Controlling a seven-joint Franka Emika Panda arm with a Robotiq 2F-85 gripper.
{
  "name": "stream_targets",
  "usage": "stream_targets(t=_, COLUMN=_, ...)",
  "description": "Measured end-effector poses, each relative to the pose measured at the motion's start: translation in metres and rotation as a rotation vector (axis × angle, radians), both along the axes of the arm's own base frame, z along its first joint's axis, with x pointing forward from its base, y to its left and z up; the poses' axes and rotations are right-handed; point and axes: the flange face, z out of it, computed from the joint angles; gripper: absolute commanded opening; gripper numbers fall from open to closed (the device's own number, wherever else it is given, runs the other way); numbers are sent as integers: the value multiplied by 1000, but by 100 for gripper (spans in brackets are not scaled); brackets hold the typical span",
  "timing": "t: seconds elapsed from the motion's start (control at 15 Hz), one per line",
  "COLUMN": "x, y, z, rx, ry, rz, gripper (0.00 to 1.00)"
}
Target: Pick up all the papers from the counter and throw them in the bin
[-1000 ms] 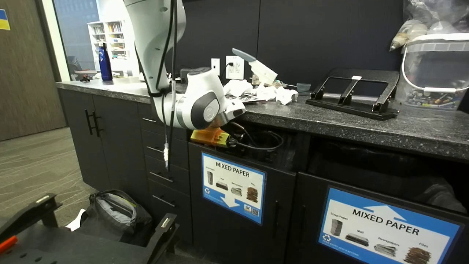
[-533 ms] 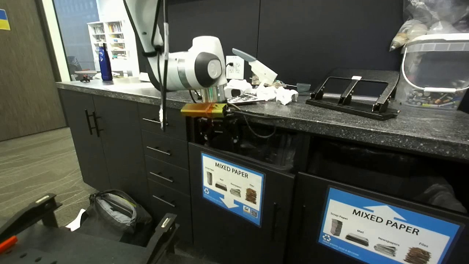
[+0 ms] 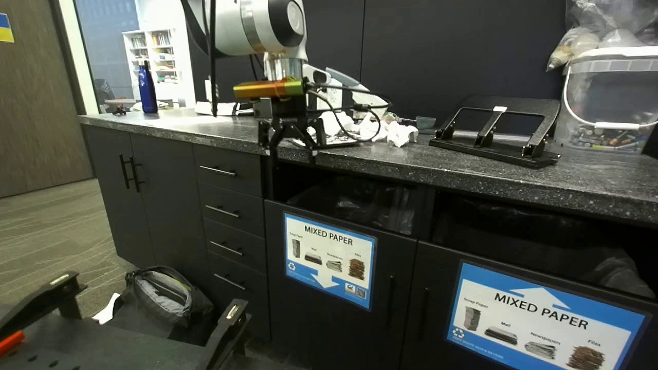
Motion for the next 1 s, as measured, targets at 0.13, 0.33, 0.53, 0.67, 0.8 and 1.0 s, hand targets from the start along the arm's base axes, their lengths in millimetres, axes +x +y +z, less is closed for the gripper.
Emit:
stream_targets(t=0.13, x=2, y=22, z=39, rx=54, ry=28, rz=1, gripper=100)
stream_targets(t=0.33, x=18, y=47, z=95, rx=138, ry=6, rz=-13, gripper=100)
stream_targets(t=0.53, x=45, y=49, z=124, rx=168, ry=-94, rz=-34, gripper=100)
stream_targets(t=0.67, x=66, y=42, z=128, rx=166, ry=-190, rz=-65, gripper=100)
stream_targets(t=0.8, x=89, y=33, z=119, rx=159, ry=-280, rz=-94, gripper=100)
stream_targets(t=1.0, x=124, y=21, z=93, rx=139, ry=-367, rz=-130, gripper=100)
